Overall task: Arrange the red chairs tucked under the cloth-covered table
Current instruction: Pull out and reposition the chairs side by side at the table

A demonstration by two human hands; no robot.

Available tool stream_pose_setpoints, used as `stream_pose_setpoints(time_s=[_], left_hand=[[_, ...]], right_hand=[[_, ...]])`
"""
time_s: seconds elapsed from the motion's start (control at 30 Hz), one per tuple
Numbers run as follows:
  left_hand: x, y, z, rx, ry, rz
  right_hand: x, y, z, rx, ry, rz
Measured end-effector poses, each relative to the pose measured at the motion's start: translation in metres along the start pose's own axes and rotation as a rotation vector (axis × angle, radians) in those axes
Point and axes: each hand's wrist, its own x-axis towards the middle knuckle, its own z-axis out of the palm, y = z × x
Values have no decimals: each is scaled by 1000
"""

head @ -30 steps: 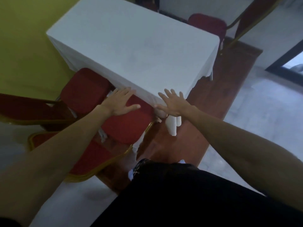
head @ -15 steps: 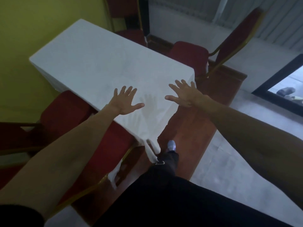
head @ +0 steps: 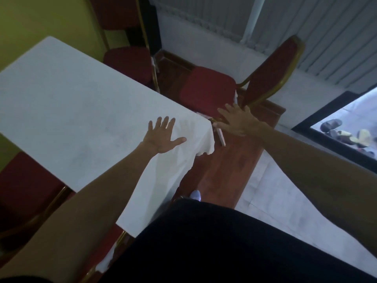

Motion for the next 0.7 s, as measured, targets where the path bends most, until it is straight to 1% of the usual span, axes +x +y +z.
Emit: stream_pose_setpoints(time_s=[0.2, 0.4, 0.5, 0.7], left_hand=[[70, 56, -22, -116, 20, 22], [140, 136, -40, -319, 136, 70], [182, 182, -44, -434, 116, 42], [266, 289, -64, -634, 47, -31]], right_hand=[[39, 101, -29, -46, -22, 15], [78, 222, -69, -186, -105, 29], [102, 290, -91, -315, -161, -18], [157, 410, -133, -407, -253, -119]])
